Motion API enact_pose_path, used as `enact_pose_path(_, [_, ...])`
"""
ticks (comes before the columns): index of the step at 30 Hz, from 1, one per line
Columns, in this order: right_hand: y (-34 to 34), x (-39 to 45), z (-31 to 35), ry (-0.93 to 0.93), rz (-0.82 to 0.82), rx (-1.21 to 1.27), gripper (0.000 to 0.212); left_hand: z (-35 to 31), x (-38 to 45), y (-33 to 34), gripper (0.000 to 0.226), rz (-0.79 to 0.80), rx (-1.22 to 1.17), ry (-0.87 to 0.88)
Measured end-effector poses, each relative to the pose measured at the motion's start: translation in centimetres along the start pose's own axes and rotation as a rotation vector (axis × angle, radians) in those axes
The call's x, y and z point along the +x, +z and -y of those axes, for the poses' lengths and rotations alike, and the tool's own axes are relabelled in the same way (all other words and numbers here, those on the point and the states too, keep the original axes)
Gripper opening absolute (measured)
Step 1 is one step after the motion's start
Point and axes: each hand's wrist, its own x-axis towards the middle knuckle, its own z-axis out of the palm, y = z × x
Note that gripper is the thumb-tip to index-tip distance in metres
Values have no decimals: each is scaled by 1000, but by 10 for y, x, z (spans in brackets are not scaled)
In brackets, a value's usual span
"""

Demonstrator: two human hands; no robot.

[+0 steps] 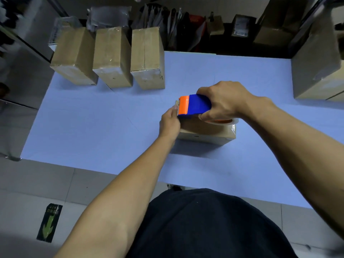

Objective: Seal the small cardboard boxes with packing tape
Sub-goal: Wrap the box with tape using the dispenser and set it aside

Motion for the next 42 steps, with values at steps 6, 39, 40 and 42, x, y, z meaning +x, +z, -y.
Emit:
enact_pose_path(6, [2,-3,-3,-26,-17,4,50,7,-3,5,47,-76,61,49])
enact_pose_path(39, [55,-134,-111,175,-41,226,39,-7,-14,33,31,-164,352,241])
enact_pose_path(40, [56,-135,-112,175,-52,228,38,-9,-14,32,32,-185,402,261])
enact_pose_path(42, [59,-138,-114,175,-69,227,37,-11,-12,30,39,-265,532,350])
